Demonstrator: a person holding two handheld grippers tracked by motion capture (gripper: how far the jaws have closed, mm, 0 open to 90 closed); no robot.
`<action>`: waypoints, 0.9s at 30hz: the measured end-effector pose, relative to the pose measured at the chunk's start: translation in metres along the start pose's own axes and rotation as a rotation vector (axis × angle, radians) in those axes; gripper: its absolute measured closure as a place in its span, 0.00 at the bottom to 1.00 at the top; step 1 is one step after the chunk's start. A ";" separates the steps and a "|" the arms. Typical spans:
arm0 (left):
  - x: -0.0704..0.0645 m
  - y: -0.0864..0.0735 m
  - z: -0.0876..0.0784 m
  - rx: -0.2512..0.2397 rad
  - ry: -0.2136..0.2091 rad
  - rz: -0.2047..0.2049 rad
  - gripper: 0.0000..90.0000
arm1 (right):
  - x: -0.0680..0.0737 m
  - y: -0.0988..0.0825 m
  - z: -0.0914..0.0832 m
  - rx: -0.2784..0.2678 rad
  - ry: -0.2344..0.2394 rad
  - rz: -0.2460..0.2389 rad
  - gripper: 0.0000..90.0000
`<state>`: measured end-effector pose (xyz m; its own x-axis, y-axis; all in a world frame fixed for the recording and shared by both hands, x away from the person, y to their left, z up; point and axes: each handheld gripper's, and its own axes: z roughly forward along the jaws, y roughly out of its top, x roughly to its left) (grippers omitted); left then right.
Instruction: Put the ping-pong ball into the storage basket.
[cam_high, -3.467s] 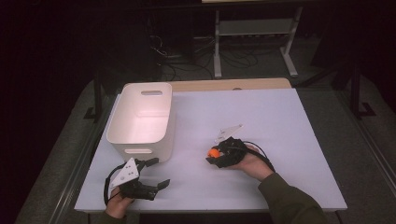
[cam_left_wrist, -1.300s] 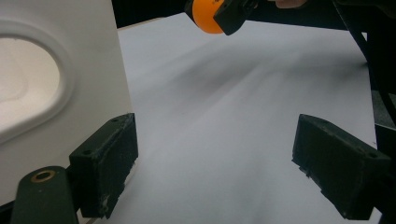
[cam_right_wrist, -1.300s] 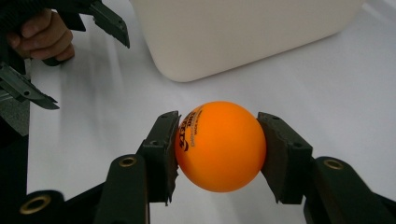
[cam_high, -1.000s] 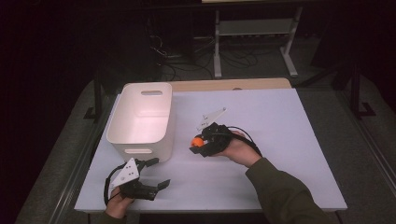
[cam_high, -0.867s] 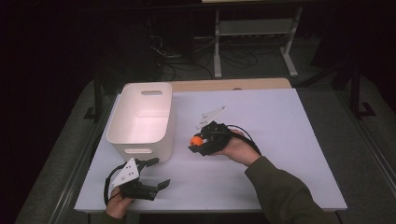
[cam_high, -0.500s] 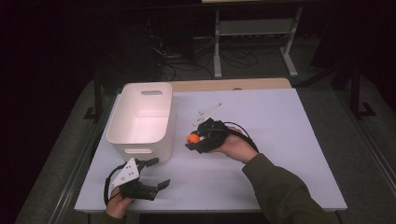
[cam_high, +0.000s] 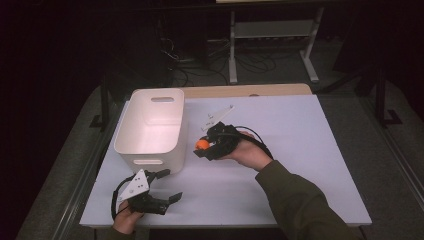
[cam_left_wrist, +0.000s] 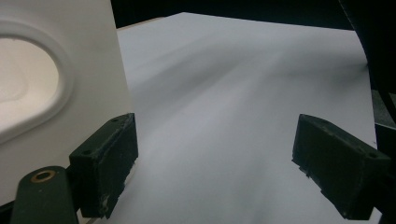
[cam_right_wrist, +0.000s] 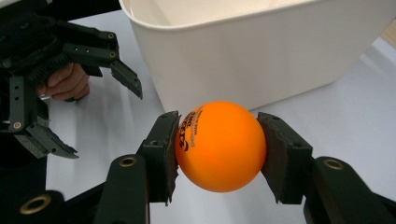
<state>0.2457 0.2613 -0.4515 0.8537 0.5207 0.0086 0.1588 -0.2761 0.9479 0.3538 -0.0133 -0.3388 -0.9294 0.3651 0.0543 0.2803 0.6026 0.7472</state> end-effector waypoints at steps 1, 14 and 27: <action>0.000 0.000 0.000 -0.001 0.000 -0.001 0.16 | 0.000 0.001 0.000 -0.001 0.002 0.000 0.55; 0.000 0.000 0.000 0.001 0.000 0.004 0.16 | -0.002 0.023 -0.004 -0.022 0.006 -0.020 0.55; 0.000 0.000 0.000 -0.002 0.001 0.002 0.16 | -0.004 0.042 -0.001 -0.036 0.016 -0.026 0.55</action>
<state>0.2457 0.2616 -0.4515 0.8536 0.5209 0.0109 0.1561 -0.2756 0.9485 0.3691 0.0094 -0.3071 -0.9402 0.3378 0.0446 0.2472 0.5860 0.7717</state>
